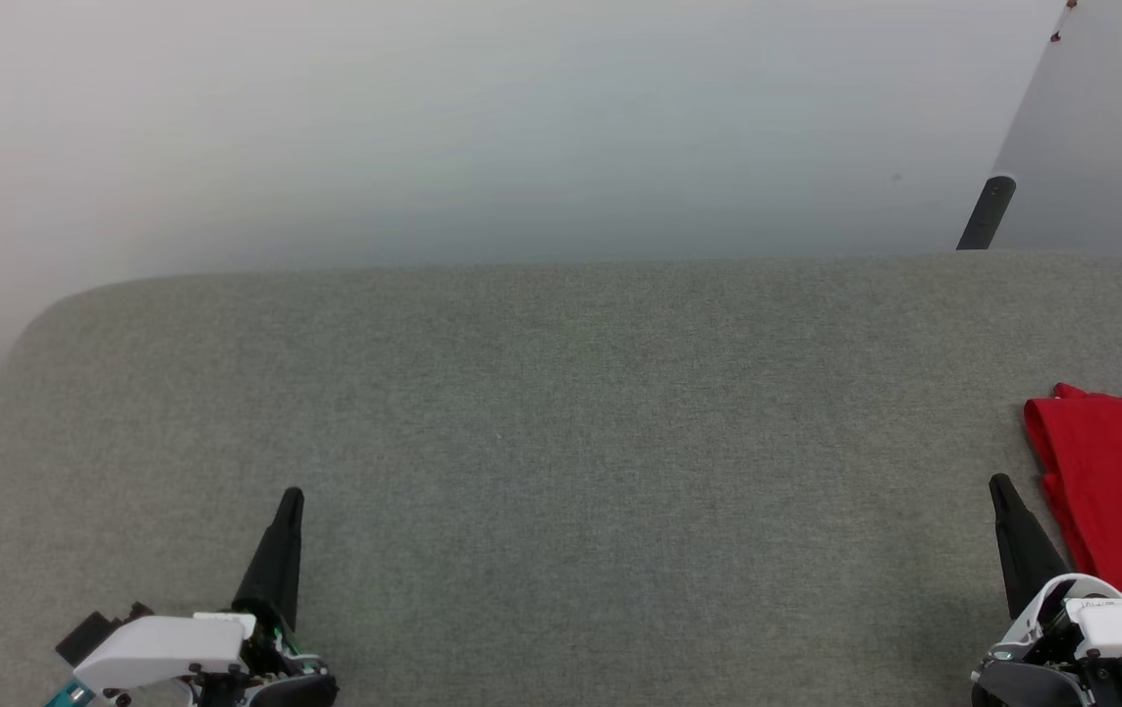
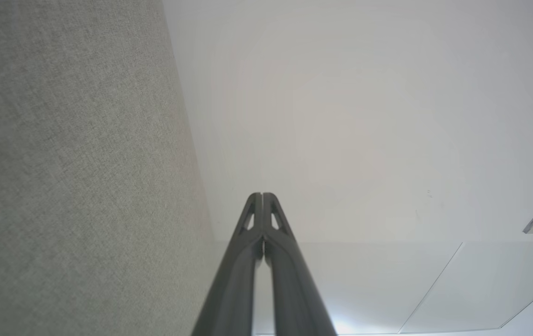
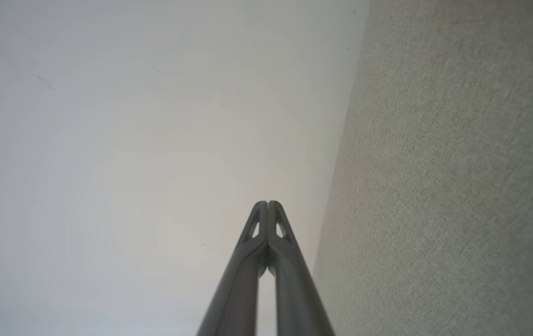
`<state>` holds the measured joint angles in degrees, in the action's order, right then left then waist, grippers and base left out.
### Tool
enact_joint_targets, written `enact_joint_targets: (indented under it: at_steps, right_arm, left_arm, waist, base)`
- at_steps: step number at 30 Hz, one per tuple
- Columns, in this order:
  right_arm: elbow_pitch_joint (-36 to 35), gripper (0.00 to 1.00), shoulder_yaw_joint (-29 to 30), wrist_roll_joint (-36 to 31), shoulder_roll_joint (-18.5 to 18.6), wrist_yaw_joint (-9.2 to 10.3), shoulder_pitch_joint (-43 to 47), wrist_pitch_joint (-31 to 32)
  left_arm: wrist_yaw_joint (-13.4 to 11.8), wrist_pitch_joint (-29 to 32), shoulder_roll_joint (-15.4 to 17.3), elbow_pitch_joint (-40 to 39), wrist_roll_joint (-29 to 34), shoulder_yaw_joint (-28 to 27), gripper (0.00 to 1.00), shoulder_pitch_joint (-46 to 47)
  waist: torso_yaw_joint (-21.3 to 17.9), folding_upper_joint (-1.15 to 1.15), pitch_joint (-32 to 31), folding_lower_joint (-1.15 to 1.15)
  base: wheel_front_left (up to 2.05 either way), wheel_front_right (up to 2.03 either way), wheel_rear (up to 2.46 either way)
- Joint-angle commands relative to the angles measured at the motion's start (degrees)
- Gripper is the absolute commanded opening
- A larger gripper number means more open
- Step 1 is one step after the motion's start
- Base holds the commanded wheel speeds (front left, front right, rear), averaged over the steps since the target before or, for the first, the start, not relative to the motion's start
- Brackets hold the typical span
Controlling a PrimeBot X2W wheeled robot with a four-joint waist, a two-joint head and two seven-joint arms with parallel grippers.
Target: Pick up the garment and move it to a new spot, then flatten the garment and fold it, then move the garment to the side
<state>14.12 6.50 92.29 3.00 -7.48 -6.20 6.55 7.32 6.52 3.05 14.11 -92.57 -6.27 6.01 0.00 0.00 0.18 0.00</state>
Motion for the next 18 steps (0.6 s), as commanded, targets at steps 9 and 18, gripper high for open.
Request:
enact_joint_targets:
  at_steps: [9,18]
  right_arm:
    - [0.0,0.00,0.1,0.2,-0.2,-0.02,-0.2,0.0]
    - [0.0,0.00,0.1,0.2,-0.2,-0.02,-0.2,0.0]
  left_arm:
    - [0.3,0.0,-0.1,0.1,0.1,-0.2,0.00,0.6]
    - [0.3,0.1,-0.1,0.1,0.1,-0.3,0.00,0.6]
  waist:
    - [0.0,0.00,0.0,0.00]
    - [0.0,0.00,0.0,0.00]
  base:
    - [0.00,0.00,0.00]
    - [0.00,0.00,0.00]
